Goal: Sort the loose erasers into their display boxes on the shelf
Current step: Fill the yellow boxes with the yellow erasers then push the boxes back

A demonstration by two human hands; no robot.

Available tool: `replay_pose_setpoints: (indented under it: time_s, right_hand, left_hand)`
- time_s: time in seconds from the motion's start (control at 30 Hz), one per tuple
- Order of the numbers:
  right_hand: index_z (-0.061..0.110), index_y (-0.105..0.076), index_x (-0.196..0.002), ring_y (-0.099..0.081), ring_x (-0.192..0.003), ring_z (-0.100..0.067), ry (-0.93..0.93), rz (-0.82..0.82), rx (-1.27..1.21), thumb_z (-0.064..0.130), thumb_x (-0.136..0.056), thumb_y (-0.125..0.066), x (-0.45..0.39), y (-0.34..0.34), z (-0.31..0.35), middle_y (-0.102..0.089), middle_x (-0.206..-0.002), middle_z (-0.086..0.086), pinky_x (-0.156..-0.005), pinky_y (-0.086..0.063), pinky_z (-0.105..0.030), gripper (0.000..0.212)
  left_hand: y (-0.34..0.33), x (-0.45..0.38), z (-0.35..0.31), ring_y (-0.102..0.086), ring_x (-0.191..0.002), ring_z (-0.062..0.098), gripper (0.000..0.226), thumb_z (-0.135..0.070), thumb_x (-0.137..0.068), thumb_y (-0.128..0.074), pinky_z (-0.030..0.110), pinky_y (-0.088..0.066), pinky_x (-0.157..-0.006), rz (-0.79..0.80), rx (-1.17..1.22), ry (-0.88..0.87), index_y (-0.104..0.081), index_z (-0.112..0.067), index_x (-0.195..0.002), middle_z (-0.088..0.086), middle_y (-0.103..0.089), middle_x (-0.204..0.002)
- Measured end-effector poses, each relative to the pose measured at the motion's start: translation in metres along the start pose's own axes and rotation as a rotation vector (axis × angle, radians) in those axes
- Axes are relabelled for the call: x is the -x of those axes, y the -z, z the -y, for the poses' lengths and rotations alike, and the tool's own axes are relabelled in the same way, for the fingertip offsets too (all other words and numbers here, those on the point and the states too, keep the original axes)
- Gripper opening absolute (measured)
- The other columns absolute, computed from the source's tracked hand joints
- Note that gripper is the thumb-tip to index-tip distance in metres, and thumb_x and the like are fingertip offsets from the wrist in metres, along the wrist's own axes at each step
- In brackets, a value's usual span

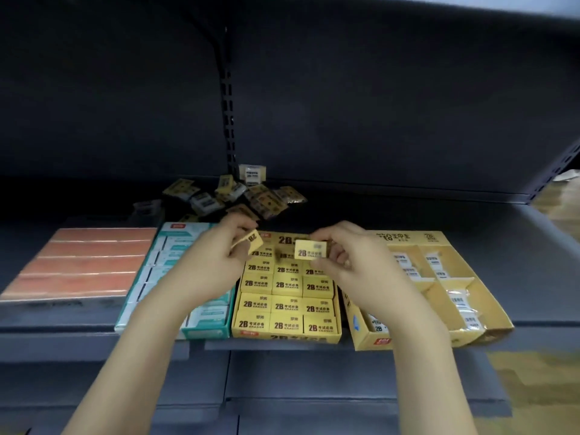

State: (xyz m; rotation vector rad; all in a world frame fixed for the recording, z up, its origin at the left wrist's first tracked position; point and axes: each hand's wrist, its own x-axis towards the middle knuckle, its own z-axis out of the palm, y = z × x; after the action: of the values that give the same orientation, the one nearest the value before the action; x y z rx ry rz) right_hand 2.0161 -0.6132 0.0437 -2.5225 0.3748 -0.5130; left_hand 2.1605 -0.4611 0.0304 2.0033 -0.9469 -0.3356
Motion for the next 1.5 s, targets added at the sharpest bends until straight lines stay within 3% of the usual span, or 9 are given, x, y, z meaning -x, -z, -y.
replay_pose_setpoints:
  time_s: [0.17, 0.27, 0.43, 0.7, 0.8, 0.9, 1.1, 1.2, 1.5]
  right_hand:
    - [0.024, -0.063, -0.115, -0.051, -0.081, 0.0, 0.008, -0.053, 0.118, 0.021, -0.087, -0.065, 0.015, -0.01, 0.007, -0.051, -0.098, 0.017, -0.075, -0.041, -0.01, 0.028]
    - [0.027, -0.064, -0.114, -0.05, -0.103, -0.012, 0.011, -0.091, 0.222, 0.028, -0.087, -0.065, 0.023, -0.016, 0.011, -0.062, -0.107, 0.013, -0.09, -0.033, -0.028, 0.028]
    - [0.033, -0.06, -0.118, -0.039, -0.107, -0.008, -0.013, -0.069, 0.246, 0.036, -0.088, -0.062, 0.033, -0.021, 0.017, -0.06, -0.1, 0.017, -0.08, -0.016, -0.021, 0.03]
    - [0.033, -0.062, -0.116, -0.041, -0.108, -0.009, -0.012, -0.065, 0.275, 0.037, -0.086, -0.063, 0.041, -0.028, 0.02, -0.059, -0.098, 0.019, -0.079, -0.014, -0.023, 0.03]
    - [0.034, -0.061, -0.116, -0.039, -0.107, -0.008, 0.004, -0.065, 0.283, 0.037, -0.087, -0.062, 0.043, -0.029, 0.022, -0.06, -0.098, 0.019, -0.079, -0.013, -0.023, 0.029]
    - [0.033, -0.062, -0.115, -0.038, -0.108, -0.009, 0.02, -0.046, 0.294, 0.037, -0.086, -0.063, 0.044, -0.03, 0.024, -0.063, -0.102, 0.017, -0.079, -0.013, -0.023, 0.029]
    - [0.035, -0.066, -0.114, -0.04, -0.108, -0.016, 0.005, -0.045, 0.404, 0.042, -0.084, -0.064, 0.044, -0.035, 0.027, -0.057, -0.105, 0.01, -0.074, -0.01, -0.026, 0.031]
    - [0.041, -0.059, -0.12, -0.034, -0.114, -0.013, -0.015, 0.011, 0.456, 0.048, -0.088, -0.055, 0.042, -0.035, 0.029, -0.054, -0.114, 0.015, -0.074, -0.009, -0.029, 0.032]
    - [0.04, -0.059, -0.117, -0.031, -0.118, -0.01, -0.103, 0.004, 0.483, 0.049, -0.086, -0.057, 0.046, -0.026, 0.021, -0.053, -0.117, 0.017, -0.086, -0.011, -0.032, 0.032]
  left_hand:
    - [0.003, 0.024, 0.005, -0.059, -0.092, -0.004, 0.04, -0.01, -0.098, -0.038, 0.015, -0.045, -0.052, -0.065, 0.131, -0.01, -0.049, -0.049, -0.094, -0.017, -0.056, -0.104]
    - [0.003, 0.032, 0.009, -0.061, -0.089, 0.005, 0.035, -0.01, -0.095, -0.046, 0.02, -0.05, -0.065, -0.07, 0.145, -0.03, -0.053, -0.044, -0.102, -0.018, -0.049, -0.108]
    - [0.001, 0.043, 0.014, -0.059, -0.097, 0.021, 0.052, -0.008, -0.082, -0.066, 0.039, -0.047, -0.096, 0.0, 0.079, -0.049, -0.049, -0.05, -0.109, -0.015, -0.049, -0.11]
    - [-0.003, 0.055, 0.006, -0.046, -0.095, -0.013, 0.034, -0.017, -0.081, -0.067, 0.0, -0.03, -0.078, -0.003, -0.12, -0.151, -0.057, -0.039, -0.105, -0.028, -0.053, -0.1]
    - [-0.004, 0.058, 0.005, -0.048, -0.097, -0.004, 0.034, -0.019, -0.078, -0.068, 0.006, -0.033, -0.076, -0.063, -0.118, -0.118, -0.05, -0.045, -0.089, -0.024, -0.055, -0.094]
    - [-0.003, 0.059, 0.004, -0.05, -0.096, 0.002, 0.032, -0.03, -0.078, -0.065, 0.017, -0.035, -0.075, -0.125, -0.08, -0.058, -0.05, -0.048, -0.1, -0.018, -0.057, -0.092]
    - [-0.007, 0.062, -0.004, -0.053, -0.065, -0.003, 0.019, -0.035, -0.079, -0.067, 0.011, -0.04, -0.063, -0.158, -0.078, -0.065, -0.062, -0.035, -0.098, -0.009, -0.06, -0.072]
    - [-0.017, 0.061, -0.005, -0.055, -0.062, 0.005, 0.027, -0.036, -0.08, -0.066, 0.023, -0.047, -0.071, -0.17, -0.179, -0.11, -0.068, -0.02, -0.103, -0.013, -0.055, -0.093]
    - [-0.036, 0.052, -0.013, -0.055, -0.098, 0.018, 0.035, -0.039, -0.087, -0.058, 0.03, -0.045, -0.081, -0.118, -0.399, -0.057, -0.063, -0.018, -0.115, 0.0, -0.055, -0.108]
